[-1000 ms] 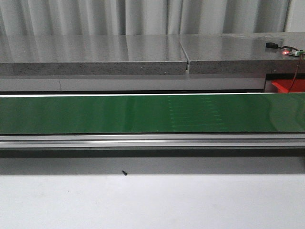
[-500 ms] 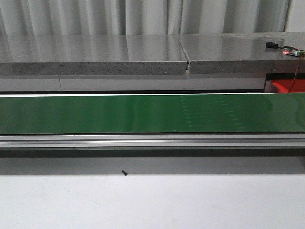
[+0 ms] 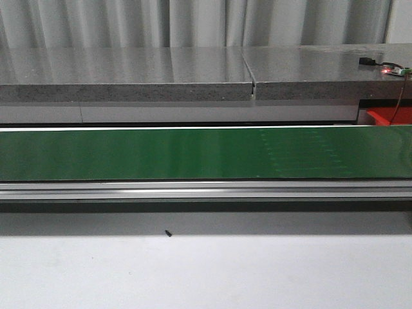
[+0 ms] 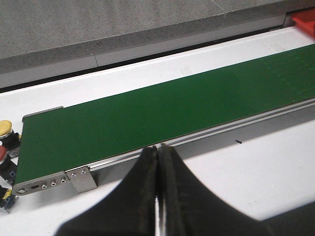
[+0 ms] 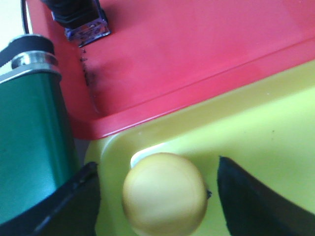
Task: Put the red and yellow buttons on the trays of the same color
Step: 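Carry the yellow button to the yellow tray and release it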
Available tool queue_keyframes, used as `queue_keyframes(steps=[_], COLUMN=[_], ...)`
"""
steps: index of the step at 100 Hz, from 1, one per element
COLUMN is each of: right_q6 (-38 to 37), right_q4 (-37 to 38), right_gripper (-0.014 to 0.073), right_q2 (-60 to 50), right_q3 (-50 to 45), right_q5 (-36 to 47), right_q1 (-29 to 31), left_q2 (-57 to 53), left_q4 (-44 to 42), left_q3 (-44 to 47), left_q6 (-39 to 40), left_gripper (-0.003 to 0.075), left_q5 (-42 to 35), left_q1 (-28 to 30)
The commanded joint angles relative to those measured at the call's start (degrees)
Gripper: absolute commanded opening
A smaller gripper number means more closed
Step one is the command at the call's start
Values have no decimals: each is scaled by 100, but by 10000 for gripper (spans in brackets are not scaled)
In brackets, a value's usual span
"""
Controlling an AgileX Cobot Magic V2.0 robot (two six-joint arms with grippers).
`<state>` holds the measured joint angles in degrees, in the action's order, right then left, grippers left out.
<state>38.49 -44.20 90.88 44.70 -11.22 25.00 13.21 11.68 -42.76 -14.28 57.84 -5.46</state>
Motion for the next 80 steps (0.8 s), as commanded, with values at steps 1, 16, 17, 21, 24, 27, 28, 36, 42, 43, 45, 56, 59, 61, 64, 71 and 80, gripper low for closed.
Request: queue_keyframes(steps=[1,16,17,21,24,27,28,36,42,43,45,56,59,61,64,71,80], right_q6=[31,63,72,72,72,72,72,95,153,169,187,277,283,283,283,283,283], right_q4=[-96,-91,-91,-91,-91,-85,-85,-38,-38,-38,-38,-26,-13,-12,16,61,62], right_gripper=[550,550,550,550,550,550,550,531,484,468,450,240,179,134,65,-52,-67], right_q2=[-217,-448,-486,-587,-700,-797,-822,-1143,-1358,-1407,-1482,-1797,-1871,-1912,-1954,-2034,-2083], right_q3=[129,129,129,129,129,129,129,129,129,129,129,129,129,129,129,129,129], right_q5=[212,226,226,226,226,226,226,198,151,132,105,-43,-86,-101,-126,-178,-276], right_q1=[54,54,54,42,35,14,13,-62,-197,-217,-281,-706,-820,-904,-1013,-1248,-1513], left_q2=[81,81,81,81,81,81,81,81,81,81,81,81,81,81,81,81,81], left_q4=[105,105,105,105,105,105,105,105,105,105,105,105,105,105,105,105,105], left_q3=[-121,-121,-121,-121,-121,-121,-121,-121,-121,-121,-121,-121,-121,-121,-121,-121,-121], left_q6=[46,46,46,46,46,46,46,46,46,46,46,46,46,46,46,46,46], left_gripper=[-19,-19,-19,-19,-19,-19,-19,-19,-19,-19,-19,-19,-19,-19,-19,-19,-19], left_q5=[-405,-405,-405,-405,-405,-405,-405,-405,-405,-405,-405,-405,-405,-405,-405,-405,-405], left_q1=[-49,-49,-49,-49,-49,-49,-49,-49,-49,-49,-49,-49,-49,-49,-49,-49,-49])
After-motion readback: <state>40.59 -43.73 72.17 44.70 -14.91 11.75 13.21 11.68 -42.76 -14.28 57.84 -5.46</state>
